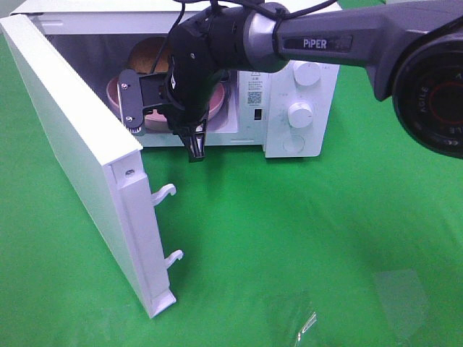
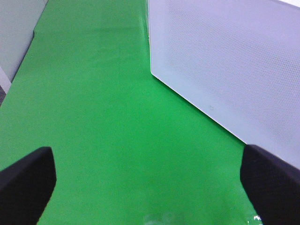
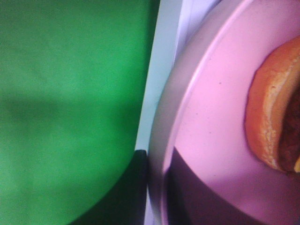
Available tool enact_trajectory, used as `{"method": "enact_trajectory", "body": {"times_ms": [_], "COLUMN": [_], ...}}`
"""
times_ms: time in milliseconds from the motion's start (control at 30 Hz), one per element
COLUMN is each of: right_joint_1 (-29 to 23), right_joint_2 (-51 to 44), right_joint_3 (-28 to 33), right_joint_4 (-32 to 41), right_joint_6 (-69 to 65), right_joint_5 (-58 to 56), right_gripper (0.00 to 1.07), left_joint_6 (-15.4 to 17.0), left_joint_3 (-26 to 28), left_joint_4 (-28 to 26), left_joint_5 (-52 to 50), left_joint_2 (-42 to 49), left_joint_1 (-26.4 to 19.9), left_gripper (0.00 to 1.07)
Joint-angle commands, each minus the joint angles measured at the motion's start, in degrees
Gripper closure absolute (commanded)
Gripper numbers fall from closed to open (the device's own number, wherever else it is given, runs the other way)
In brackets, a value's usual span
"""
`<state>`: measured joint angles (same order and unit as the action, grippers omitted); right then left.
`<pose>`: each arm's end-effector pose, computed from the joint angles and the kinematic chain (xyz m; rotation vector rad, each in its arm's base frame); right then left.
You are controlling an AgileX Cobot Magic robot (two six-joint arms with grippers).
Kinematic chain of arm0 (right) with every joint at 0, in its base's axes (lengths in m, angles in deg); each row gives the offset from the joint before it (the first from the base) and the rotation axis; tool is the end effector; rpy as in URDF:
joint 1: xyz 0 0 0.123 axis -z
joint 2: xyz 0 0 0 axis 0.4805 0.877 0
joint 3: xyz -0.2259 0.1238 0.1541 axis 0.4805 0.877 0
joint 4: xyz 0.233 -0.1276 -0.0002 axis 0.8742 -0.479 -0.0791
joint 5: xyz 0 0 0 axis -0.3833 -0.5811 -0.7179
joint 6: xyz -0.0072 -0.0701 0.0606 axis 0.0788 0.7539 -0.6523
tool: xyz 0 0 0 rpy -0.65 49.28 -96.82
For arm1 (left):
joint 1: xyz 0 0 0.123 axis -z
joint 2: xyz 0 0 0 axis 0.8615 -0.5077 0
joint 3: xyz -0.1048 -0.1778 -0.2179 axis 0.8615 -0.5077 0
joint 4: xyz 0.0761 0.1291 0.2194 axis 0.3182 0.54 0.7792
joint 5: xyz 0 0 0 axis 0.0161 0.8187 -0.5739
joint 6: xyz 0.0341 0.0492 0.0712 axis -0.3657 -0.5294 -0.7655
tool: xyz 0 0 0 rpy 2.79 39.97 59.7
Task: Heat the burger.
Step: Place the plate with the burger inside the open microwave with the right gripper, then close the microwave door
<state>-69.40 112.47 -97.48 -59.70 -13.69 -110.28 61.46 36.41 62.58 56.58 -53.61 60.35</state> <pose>0.4272 0.3510 0.1596 -2.0366 1.4898 -0.3726 -0.0061 -0.0052 0.2852 0.1051 2.0115 -0.0318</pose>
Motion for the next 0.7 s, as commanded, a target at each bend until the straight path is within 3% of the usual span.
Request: {"method": "enact_trajectory", "body": {"times_ms": [33,100,300,700], "right_joint_1": [-0.11,-0.11,-0.11,-0.11], "right_joint_2": [-0.52,-0.52,-0.52,-0.52], "right_joint_3": [-0.92,-0.92,-0.92,-0.92], "right_joint_4": [-0.46,-0.46,-0.46,-0.57], "right_joint_6": [-1.15,-1.26,-2.98,-3.9], "right_joint_5": [2.41,2.52,2.35,-0.52], "right_gripper": [0.95,0.86,0.74,0.72], "left_joint_6": [0.0,0.0,0.0,0.0], "left_joint_3": [-0.11,-0.11,-0.11,-0.11], "left_joint_4": [-0.29,-0.29,-0.29,-0.29], "left_joint_5": [-0.06,-0.06,-0.06,-0.06], "left_joint_2": [0.06,0.06,0.06,0.06], "left_joint_1": [0.0,0.0,0.0,0.0], "left_gripper": [0.07,0.07,0.07,0.07]}}
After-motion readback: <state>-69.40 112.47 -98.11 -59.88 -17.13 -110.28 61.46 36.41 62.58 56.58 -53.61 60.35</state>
